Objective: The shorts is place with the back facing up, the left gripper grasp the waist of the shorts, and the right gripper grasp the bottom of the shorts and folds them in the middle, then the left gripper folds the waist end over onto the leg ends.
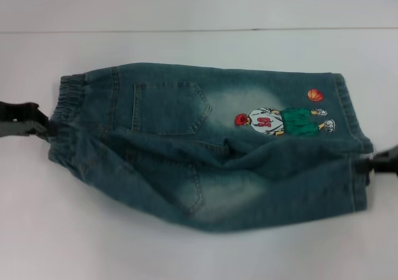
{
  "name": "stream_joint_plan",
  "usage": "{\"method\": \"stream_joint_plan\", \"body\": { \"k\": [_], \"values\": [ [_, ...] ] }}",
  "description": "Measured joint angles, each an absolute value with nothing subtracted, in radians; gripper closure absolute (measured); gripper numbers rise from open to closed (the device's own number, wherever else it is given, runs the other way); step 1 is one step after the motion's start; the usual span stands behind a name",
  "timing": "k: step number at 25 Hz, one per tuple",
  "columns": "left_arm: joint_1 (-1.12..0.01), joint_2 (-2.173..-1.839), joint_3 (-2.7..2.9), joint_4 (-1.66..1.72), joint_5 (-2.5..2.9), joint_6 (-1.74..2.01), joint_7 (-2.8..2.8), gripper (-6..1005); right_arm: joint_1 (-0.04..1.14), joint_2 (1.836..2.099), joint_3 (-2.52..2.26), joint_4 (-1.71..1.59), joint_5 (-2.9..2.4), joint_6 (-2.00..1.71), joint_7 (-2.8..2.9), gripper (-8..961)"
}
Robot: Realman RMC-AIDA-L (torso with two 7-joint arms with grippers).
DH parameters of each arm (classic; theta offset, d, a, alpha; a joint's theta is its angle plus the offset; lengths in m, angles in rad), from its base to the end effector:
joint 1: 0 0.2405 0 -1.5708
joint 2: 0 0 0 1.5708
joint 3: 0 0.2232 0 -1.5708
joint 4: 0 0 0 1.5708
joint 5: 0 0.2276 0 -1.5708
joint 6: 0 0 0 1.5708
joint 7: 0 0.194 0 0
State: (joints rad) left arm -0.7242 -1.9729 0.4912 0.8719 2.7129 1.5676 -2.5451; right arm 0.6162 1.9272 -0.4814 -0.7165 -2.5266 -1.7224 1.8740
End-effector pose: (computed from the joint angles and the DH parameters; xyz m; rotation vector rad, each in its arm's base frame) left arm -0.2866 0.3870 0.0575 -2.0800 -1.8109 -0.0623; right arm 0.2923 0.3340 0.0366 -2.6815 1.3011 0.1769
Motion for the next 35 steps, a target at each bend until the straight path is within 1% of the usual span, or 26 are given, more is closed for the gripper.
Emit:
{"method": "stream_joint_plan", "body": {
  "k": [4, 6, 9, 16, 24, 29, 32, 35],
  "values": [
    [-0.717, -1.97, 0.431, 0.867, 2.66, 1.541, -2.54, 874, 0.57, 1.915, -0.429, -0.661, -2.363, -1.637, 1.807, 950],
    [-0.708, -1.97, 0.422, 0.866, 2.624, 1.526, -2.54, 872, 0.551, 1.915, -0.414, -0.629, -2.28, -1.591, 1.772, 950],
    [-0.692, -1.975, 0.417, 0.859, 2.564, 1.485, -2.54, 870, 0.531, 1.922, -0.402, -0.584, -2.175, -1.52, 1.72, 950],
    [-0.656, -1.991, 0.417, 0.836, 2.462, 1.373, -2.525, 864, 0.526, 1.966, -0.391, -0.531, -2.073, -1.339, 1.639, 950],
    [-0.635, -1.995, 0.411, 0.757, 2.356, 1.258, -2.454, 857, 0.541, 2.01, -0.398, -0.528, -2.04, -1.195, 1.599, 951],
    [-0.636, -2.011, 0.417, 0.74, 2.323, 1.2, -2.393, 853, 0.558, 2.038, -0.399, -0.526, -2.007, -1.112, 1.557, 951],
    [-0.642, -2.018, 0.418, 0.733, 2.321, 1.172, -2.368, 850, 0.574, 2.05, -0.398, -0.525, -2.001, -1.075, 1.537, 951],
    [-0.643, -2.023, 0.424, 0.732, 2.318, 1.149, -2.354, 847, 0.591, 2.055, -0.399, -0.521, -1.991, -1.04, 1.517, 951]
  ]
}}
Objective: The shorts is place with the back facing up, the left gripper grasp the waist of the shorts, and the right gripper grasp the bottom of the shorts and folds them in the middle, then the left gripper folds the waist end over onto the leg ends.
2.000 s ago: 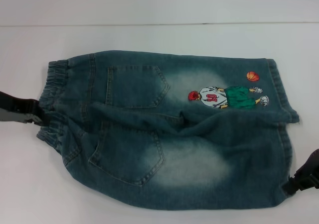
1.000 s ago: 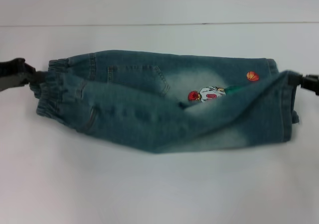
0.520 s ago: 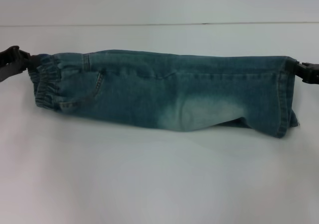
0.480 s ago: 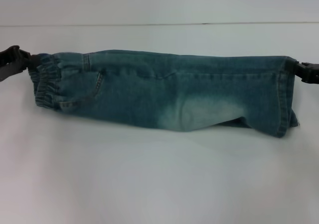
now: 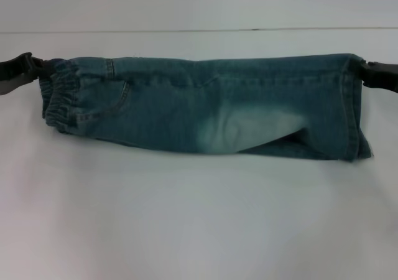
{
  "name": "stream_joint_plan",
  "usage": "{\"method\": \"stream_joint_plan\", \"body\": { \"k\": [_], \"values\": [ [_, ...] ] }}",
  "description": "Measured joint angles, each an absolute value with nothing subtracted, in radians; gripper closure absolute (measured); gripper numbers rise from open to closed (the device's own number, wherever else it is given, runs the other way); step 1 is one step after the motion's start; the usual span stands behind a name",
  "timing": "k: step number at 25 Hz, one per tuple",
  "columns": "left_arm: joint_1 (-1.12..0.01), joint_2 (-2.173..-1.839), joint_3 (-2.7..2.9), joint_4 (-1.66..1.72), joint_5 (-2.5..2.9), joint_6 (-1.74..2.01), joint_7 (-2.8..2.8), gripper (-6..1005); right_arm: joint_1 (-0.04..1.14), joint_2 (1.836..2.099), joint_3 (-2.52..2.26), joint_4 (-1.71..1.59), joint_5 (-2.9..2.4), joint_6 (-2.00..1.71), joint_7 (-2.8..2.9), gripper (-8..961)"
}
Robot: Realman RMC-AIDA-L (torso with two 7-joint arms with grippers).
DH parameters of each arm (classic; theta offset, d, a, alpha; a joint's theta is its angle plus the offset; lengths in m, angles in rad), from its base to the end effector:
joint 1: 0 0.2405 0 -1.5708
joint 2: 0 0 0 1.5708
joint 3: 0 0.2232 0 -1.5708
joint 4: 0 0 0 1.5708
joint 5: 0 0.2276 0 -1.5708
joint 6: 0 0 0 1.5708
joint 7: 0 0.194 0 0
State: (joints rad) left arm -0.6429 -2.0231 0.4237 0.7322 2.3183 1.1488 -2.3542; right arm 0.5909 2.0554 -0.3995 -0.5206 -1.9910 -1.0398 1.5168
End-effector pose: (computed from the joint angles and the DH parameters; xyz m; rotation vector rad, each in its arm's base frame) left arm -0.3018 0.4333 0.0549 -1.8277 -1.6542 -0.6275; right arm 0.3097 0.4254 0.0203 -2.0321 1.0571 0.6253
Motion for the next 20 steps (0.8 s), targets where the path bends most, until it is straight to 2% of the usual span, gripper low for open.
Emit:
{"method": "stream_joint_plan", "body": {
  "k": [10, 15, 18, 20],
  "values": [
    [-0.646, -2.032, 0.432, 0.695, 2.271, 1.102, -2.23, 839, 0.624, 2.06, -0.406, -0.502, -1.99, -0.944, 1.488, 951],
    [-0.654, -2.041, 0.436, 0.688, 2.245, 1.101, -2.169, 835, 0.634, 2.062, -0.44, -0.488, -1.989, -0.927, 1.484, 910],
    [-0.656, -2.048, 0.436, 0.69, 2.243, 1.079, -2.15, 832, 0.638, 2.071, -0.452, -0.487, -1.99, -0.919, 1.481, 785],
    [-0.654, -2.051, 0.435, 0.689, 2.242, 1.057, -2.138, 742, 0.638, 2.073, -0.461, -0.487, -1.99, -0.911, 1.481, 701]
  ]
}}
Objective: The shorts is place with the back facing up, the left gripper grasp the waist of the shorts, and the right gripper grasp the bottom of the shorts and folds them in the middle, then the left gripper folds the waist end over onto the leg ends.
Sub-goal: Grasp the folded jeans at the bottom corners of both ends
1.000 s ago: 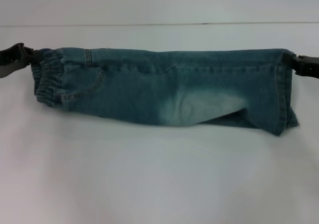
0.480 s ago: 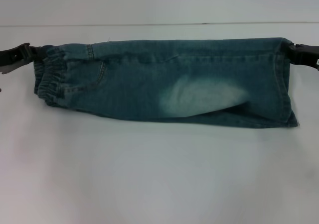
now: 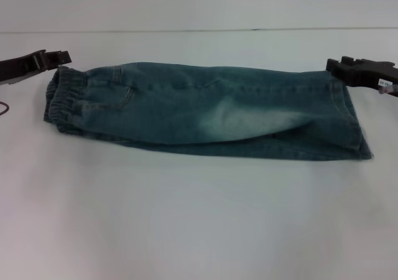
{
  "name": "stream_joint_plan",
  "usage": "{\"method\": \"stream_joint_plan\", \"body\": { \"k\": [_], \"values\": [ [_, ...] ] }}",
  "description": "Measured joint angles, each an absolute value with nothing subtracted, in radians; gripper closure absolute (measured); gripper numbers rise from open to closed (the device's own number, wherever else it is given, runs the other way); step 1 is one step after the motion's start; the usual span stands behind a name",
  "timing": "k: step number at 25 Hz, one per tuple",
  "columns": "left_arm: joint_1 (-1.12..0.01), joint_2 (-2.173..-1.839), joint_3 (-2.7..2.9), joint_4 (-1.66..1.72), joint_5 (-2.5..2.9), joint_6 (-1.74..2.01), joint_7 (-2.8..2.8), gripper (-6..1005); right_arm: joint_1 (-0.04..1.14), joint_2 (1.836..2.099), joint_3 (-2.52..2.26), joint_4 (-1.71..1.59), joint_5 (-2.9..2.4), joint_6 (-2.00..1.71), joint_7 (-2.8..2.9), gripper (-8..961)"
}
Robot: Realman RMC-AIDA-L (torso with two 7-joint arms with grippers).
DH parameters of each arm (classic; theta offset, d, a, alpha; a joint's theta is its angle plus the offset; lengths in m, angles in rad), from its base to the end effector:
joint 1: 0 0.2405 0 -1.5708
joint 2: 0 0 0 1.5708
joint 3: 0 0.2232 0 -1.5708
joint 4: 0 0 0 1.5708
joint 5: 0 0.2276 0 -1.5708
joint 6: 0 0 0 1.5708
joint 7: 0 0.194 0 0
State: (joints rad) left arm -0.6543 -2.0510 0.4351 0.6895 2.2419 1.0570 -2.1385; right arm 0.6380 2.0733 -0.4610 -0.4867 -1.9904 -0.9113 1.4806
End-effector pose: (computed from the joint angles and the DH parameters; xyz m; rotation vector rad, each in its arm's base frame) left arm -0.2954 0.4439 0.0420 -1.9021 -1.4578 -0.6210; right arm 0.3032 0.4401 0.0007 -2.0466 1.0143 0.5241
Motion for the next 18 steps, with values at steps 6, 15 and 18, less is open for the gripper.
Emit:
{"method": "stream_joint_plan", "body": {
  "k": [6, 15, 18],
  "values": [
    [-0.637, -2.052, 0.435, 0.695, 2.245, 1.048, -2.12, 549, 0.629, 2.074, -0.465, -0.481, -1.987, -0.945, 1.483, 454],
    [-0.563, -2.021, 0.485, 0.792, 2.307, 1.188, -2.122, 376, 0.594, 2.011, -0.461, -0.492, -1.975, -1.354, 1.521, 176],
    [-0.556, -2.021, 0.484, 0.796, 2.368, 1.203, -2.131, 252, 0.587, 1.985, -0.478, -0.495, -1.993, -1.522, 1.541, 62]
  ]
}}
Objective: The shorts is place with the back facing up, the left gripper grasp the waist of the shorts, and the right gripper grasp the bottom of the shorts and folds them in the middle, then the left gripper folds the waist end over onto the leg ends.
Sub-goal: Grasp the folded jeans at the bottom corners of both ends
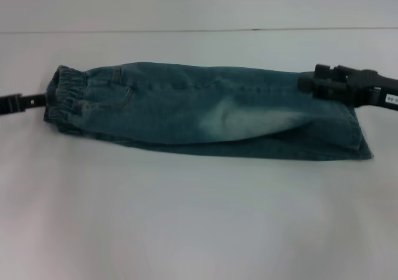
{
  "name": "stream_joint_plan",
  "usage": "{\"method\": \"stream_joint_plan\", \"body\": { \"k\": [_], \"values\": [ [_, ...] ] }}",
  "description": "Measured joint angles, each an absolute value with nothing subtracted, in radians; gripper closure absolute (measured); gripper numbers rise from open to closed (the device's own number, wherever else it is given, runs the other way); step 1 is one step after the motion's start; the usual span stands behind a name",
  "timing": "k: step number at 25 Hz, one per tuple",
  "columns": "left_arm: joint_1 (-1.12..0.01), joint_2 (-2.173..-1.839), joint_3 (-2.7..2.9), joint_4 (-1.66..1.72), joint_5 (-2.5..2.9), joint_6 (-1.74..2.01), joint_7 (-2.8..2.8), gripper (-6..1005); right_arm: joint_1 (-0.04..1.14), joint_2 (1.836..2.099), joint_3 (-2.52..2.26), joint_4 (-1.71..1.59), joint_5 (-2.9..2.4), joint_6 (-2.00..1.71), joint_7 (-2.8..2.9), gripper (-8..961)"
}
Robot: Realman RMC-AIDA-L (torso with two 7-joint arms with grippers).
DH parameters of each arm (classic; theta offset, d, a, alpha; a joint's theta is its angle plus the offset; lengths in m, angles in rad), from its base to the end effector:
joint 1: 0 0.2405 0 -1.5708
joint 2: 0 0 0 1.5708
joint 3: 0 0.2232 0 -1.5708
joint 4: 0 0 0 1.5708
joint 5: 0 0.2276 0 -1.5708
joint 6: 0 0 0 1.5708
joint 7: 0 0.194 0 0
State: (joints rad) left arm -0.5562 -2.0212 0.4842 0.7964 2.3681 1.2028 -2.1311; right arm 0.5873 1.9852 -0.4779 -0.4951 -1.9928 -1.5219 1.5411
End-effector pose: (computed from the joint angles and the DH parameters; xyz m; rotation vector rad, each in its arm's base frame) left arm -0.3295 0.4035 0.0567 -2.0089 -1.4337 -0.3820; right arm 0.2454 0.3755 0.0118 -2.4803 0.9617 0.8745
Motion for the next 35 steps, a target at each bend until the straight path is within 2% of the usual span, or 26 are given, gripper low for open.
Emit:
{"method": "stream_joint_plan", "body": {
  "k": [6, 19, 26, 32, 35],
  "values": [
    [-0.567, -2.022, 0.486, 0.785, 2.428, 1.203, -2.224, 47, 0.584, 1.979, -0.518, -0.506, -2.011, -1.569, 1.583, 65],
    [-0.648, -1.995, 0.514, 0.69, 2.543, 1.195, -2.572, 50, 0.581, 1.994, -0.526, -0.505, -2.013, -1.522, 1.576, 67],
    [-0.669, -2.001, 0.515, 0.647, 2.535, 1.139, -2.575, 52, 0.588, 2.002, -0.528, -0.502, -2.013, -1.505, 1.574, 67],
    [-0.678, -2.007, 0.516, 0.631, 2.534, 1.11, -2.555, 124, 0.588, 2.008, -0.53, -0.502, -2.012, -1.492, 1.573, 68],
    [-0.679, -2.007, 0.517, 0.627, 2.533, 1.101, -2.55, 245, 0.584, 2.01, -0.531, -0.501, -2.008, -1.488, 1.573, 68]
  ]
}}
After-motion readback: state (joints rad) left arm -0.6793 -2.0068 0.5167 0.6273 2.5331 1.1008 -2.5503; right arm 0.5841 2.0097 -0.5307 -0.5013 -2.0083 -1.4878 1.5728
